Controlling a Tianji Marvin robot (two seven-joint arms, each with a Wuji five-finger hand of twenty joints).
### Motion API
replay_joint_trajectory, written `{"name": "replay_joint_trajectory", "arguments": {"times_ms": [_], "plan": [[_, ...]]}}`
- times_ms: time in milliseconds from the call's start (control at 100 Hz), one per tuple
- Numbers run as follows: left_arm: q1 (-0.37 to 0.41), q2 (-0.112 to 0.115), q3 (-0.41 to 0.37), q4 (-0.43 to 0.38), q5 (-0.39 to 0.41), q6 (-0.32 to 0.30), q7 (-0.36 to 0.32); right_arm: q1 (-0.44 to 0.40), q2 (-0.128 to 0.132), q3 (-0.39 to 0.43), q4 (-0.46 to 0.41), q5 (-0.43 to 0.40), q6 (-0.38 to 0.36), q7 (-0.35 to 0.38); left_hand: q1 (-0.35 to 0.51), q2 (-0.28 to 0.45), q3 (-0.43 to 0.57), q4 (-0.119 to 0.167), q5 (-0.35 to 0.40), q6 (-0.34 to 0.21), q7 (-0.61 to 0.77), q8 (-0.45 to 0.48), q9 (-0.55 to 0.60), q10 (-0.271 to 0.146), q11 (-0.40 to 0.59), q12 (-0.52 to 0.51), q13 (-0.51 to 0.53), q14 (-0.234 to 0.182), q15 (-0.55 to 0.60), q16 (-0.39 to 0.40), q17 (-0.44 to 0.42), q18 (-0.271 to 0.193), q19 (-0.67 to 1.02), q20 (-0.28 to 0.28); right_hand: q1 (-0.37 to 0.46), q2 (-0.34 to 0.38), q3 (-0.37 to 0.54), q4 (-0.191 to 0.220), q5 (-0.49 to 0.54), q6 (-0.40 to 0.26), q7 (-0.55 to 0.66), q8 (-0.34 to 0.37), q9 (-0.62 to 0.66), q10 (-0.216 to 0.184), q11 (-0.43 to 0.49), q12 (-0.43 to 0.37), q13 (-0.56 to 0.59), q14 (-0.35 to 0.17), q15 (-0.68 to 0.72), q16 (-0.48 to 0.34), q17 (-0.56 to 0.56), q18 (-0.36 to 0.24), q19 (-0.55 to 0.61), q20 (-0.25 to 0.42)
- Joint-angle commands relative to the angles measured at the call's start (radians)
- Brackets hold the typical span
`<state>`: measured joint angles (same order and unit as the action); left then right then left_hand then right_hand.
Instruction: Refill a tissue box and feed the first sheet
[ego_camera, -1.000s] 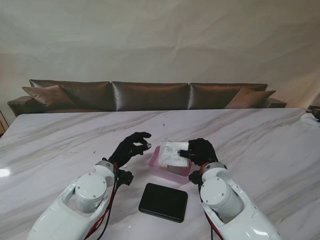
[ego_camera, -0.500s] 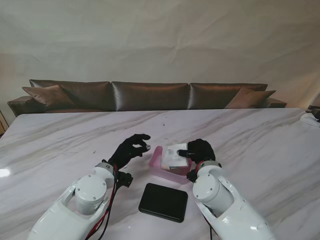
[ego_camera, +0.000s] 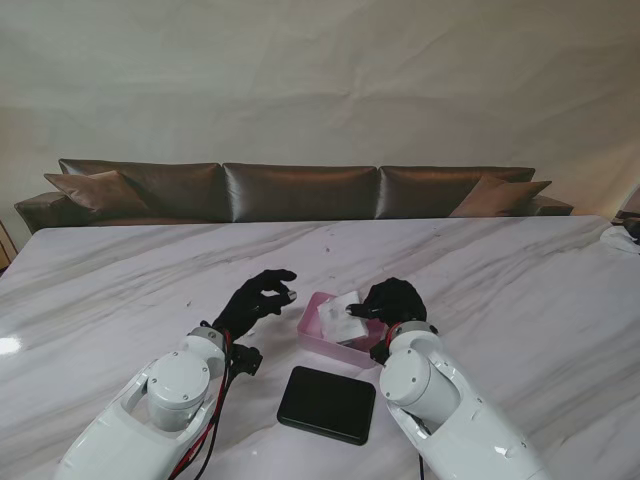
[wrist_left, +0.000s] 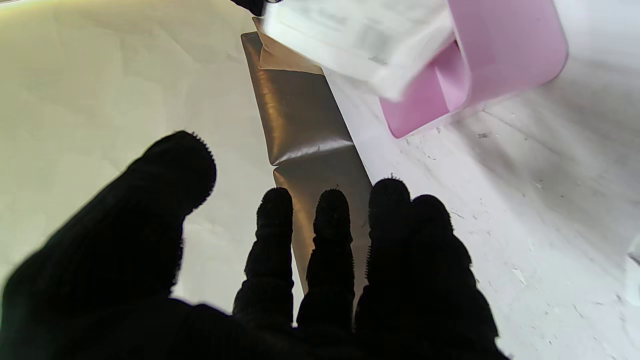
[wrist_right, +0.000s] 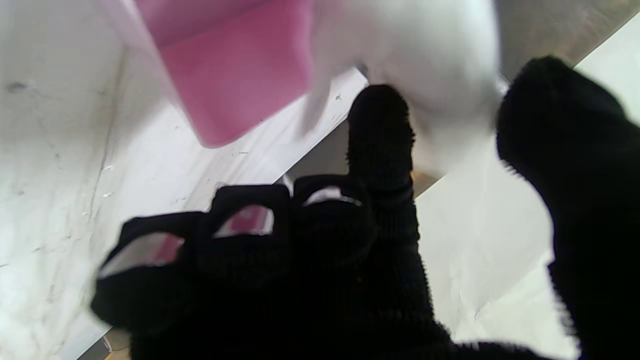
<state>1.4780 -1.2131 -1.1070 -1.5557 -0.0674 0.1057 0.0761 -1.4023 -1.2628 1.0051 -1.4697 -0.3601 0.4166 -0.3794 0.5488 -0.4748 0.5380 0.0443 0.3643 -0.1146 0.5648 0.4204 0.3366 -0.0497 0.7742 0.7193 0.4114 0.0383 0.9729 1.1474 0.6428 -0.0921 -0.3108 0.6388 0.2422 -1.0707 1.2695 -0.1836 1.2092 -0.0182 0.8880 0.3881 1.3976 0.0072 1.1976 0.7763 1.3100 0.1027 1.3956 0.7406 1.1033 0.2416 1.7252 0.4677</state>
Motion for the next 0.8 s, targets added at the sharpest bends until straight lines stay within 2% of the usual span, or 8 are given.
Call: {"name": "replay_joint_trajectory", "arguments": {"times_ms": [0,90,140,330,460,520,580,790], "plan": [[0.008,0.001,-0.007,0.002,-0.003,-0.001,-0.015,0.000,0.001,-0.002,-0.004,-0.012,0.010,0.024,-0.026,0.017,-0.024,0.004,-0.014,0.011,-0.002,-0.018,0.006,0.007,0.003,-0.009,0.038,0.113,0.046,0.017,-0.019,-0.121,2.024,0.015,-0.056,-0.038,0.033,0.016,0.030,0.099,-0.056,0.000,0.055,-0.051,0.041,0.005,0.004,-0.063,0.081,0.016,0.057,-0.082,0.131,0.014],[0.012,0.001,-0.013,0.001,-0.004,-0.001,-0.017,0.000,0.008,-0.005,-0.008,-0.031,0.020,0.039,-0.025,0.016,-0.026,0.004,-0.014,0.012,-0.003,-0.020,0.007,0.007,0.003,-0.009,0.038,0.113,0.046,0.017,-0.019,-0.120,2.024,0.015,-0.082,-0.047,0.037,0.005,-0.012,0.116,-0.105,-0.050,0.055,-0.046,0.027,-0.003,0.004,-0.054,0.075,0.012,0.057,-0.080,0.130,0.013],[0.013,0.001,-0.015,0.001,-0.005,-0.002,-0.017,-0.001,0.014,-0.007,-0.012,-0.047,0.027,0.055,-0.025,0.016,-0.026,0.004,-0.014,0.012,-0.004,-0.020,0.006,0.007,0.002,-0.009,0.038,0.112,0.046,0.017,-0.019,-0.120,2.024,0.015,-0.090,-0.043,0.037,0.000,-0.035,0.119,-0.090,-0.138,0.055,-0.048,0.022,-0.006,0.004,-0.054,0.076,0.010,0.057,-0.086,0.131,0.009],[0.014,0.002,-0.017,0.003,-0.005,-0.006,-0.017,-0.005,0.021,-0.003,-0.019,-0.074,0.049,0.064,-0.024,0.017,-0.028,0.005,-0.016,0.012,-0.005,-0.022,0.007,0.007,0.002,-0.009,0.038,0.112,0.047,0.018,-0.019,-0.120,2.024,0.016,-0.074,-0.035,0.031,0.005,-0.060,0.093,-0.081,-0.164,0.055,-0.062,0.021,-0.006,0.005,-0.061,0.074,0.009,0.058,-0.092,0.131,0.009],[0.014,0.001,-0.016,0.005,-0.008,-0.004,-0.017,-0.018,0.024,0.007,-0.035,-0.091,0.058,0.062,-0.027,0.022,-0.030,0.006,-0.015,0.010,-0.005,-0.023,0.006,0.008,0.001,-0.010,0.037,0.113,0.046,0.019,-0.020,-0.118,2.023,0.016,-0.018,0.023,-0.003,0.034,-0.032,0.000,-0.041,-0.178,0.055,-0.079,0.039,0.006,0.005,-0.068,0.081,0.013,0.058,-0.102,0.134,0.008],[0.013,0.001,-0.016,0.007,-0.011,-0.003,-0.019,-0.021,0.025,0.010,-0.039,-0.091,0.060,0.064,-0.026,0.023,-0.031,0.006,-0.014,0.010,-0.005,-0.024,0.006,0.009,0.001,-0.010,0.034,0.114,0.045,0.019,-0.022,-0.117,2.022,0.015,0.050,-0.011,-0.011,-0.054,-0.048,-0.052,0.065,-0.363,0.054,-0.085,0.046,0.012,0.005,-0.071,0.082,0.015,0.058,-0.102,0.132,0.006],[0.011,0.000,-0.014,0.010,-0.015,-0.002,-0.019,-0.025,0.025,0.009,-0.043,-0.086,0.061,0.067,-0.027,0.027,-0.032,0.007,-0.013,0.009,-0.005,-0.024,0.006,0.009,0.001,-0.010,0.033,0.115,0.045,0.019,-0.023,-0.115,2.021,0.015,0.122,-0.058,-0.006,-0.113,-0.047,-0.081,0.189,-0.404,0.054,-0.089,0.060,0.019,0.004,-0.069,0.086,0.018,0.058,-0.101,0.131,0.005],[0.010,-0.001,-0.012,0.012,-0.019,-0.004,-0.016,-0.052,0.032,0.003,-0.074,-0.085,0.057,0.087,-0.029,0.033,-0.035,0.010,-0.006,0.009,-0.004,-0.024,0.007,0.010,0.000,-0.009,0.033,0.114,0.045,0.020,-0.025,-0.113,2.019,0.016,0.160,-0.048,0.005,-0.112,-0.017,-0.068,0.277,-0.395,0.054,-0.098,0.091,0.033,0.005,-0.075,0.096,0.024,0.056,-0.090,0.124,0.001]]}}
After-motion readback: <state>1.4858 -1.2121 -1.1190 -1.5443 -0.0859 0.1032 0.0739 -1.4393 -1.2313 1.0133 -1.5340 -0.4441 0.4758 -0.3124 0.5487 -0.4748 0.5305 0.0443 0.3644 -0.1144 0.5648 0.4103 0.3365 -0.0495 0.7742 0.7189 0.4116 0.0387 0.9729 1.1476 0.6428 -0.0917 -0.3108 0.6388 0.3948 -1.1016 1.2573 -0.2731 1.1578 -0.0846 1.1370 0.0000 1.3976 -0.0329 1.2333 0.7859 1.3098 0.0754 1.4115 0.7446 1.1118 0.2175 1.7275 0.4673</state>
